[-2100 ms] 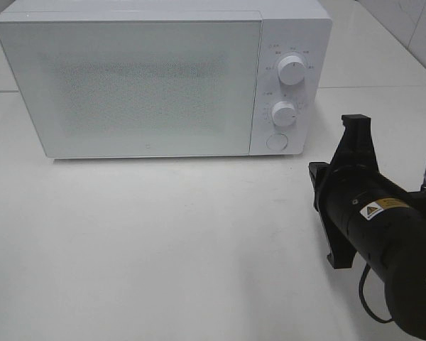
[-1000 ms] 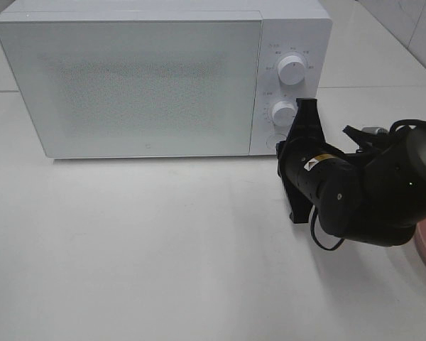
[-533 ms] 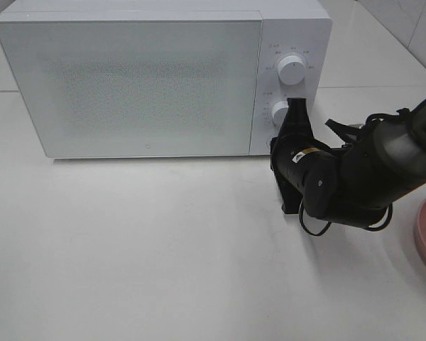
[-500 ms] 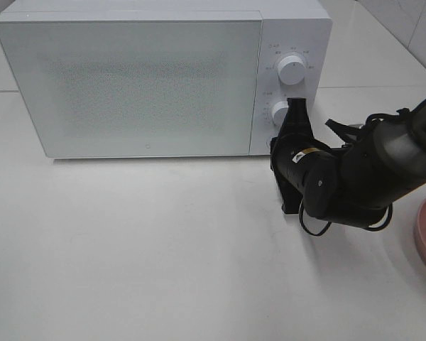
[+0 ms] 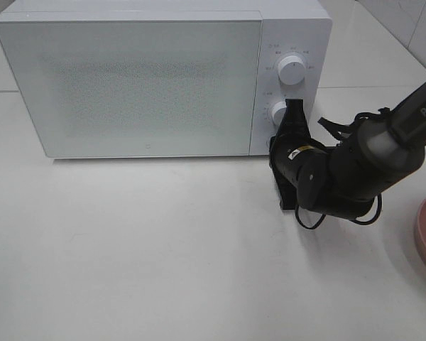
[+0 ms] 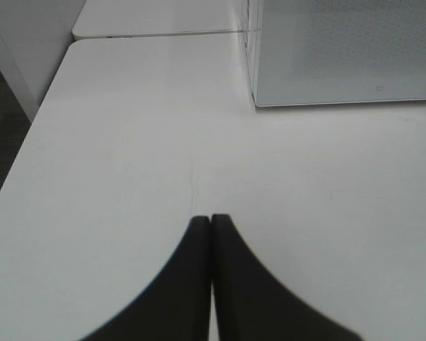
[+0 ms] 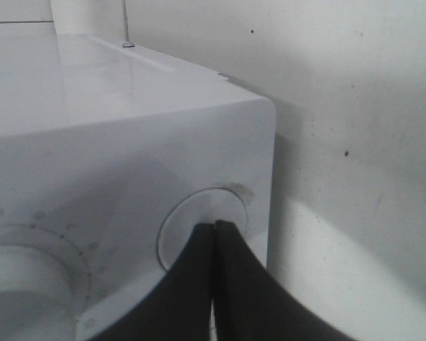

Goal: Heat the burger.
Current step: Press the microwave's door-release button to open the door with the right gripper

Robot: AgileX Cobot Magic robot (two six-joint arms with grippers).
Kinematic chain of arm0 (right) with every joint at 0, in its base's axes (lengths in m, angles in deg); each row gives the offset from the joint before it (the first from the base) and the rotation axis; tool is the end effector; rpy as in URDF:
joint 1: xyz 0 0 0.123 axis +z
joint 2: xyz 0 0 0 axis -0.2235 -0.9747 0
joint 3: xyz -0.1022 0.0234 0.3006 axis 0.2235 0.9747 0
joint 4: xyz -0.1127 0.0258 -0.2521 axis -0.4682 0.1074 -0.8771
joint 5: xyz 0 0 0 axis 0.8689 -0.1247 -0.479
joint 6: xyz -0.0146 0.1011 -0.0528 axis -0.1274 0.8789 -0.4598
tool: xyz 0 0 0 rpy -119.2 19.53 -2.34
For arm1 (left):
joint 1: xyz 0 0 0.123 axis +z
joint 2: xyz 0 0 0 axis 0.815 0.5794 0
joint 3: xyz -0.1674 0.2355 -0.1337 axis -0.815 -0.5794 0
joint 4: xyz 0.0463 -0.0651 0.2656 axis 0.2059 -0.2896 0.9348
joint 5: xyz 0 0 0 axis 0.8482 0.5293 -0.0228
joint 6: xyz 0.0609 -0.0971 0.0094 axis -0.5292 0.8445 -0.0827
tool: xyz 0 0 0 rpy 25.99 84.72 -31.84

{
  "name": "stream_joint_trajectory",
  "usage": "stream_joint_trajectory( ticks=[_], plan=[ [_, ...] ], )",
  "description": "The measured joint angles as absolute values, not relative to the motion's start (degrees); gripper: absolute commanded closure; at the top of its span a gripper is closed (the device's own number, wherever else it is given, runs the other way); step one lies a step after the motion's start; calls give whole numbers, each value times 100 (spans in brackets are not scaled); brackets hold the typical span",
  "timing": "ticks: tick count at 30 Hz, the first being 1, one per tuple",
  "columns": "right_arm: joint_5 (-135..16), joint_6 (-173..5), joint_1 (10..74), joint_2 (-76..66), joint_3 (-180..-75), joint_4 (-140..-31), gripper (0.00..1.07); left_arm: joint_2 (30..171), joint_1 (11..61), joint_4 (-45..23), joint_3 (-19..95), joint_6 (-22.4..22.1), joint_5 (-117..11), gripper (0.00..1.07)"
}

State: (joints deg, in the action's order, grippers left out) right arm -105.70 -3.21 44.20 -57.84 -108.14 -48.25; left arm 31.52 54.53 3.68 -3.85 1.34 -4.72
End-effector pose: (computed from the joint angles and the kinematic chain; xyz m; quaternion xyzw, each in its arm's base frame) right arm 0.3787 0.1676 0.0779 0.5833 0.5918 0.3984 0.3883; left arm 0.0060 0.0001 0.2800 0.0174 0.8476 0.0103 0.5302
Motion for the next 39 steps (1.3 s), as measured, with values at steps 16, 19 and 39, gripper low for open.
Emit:
stream_joint_trajectory(
  ticks=[16,19,39],
  plan=[
    [-10403,-522,4311,-5892,-11038,-4698,107,3152,5453,368,-385,134,-472,106],
    [-10552,-579,4311,-5898,-11038,-4681,107,3152,5453,368,-385,134,-472,106],
    [-10793,-573,4391,-6133,-11290,-4435,107,3152,5453,397,-385,134,-472,106]
  ],
)
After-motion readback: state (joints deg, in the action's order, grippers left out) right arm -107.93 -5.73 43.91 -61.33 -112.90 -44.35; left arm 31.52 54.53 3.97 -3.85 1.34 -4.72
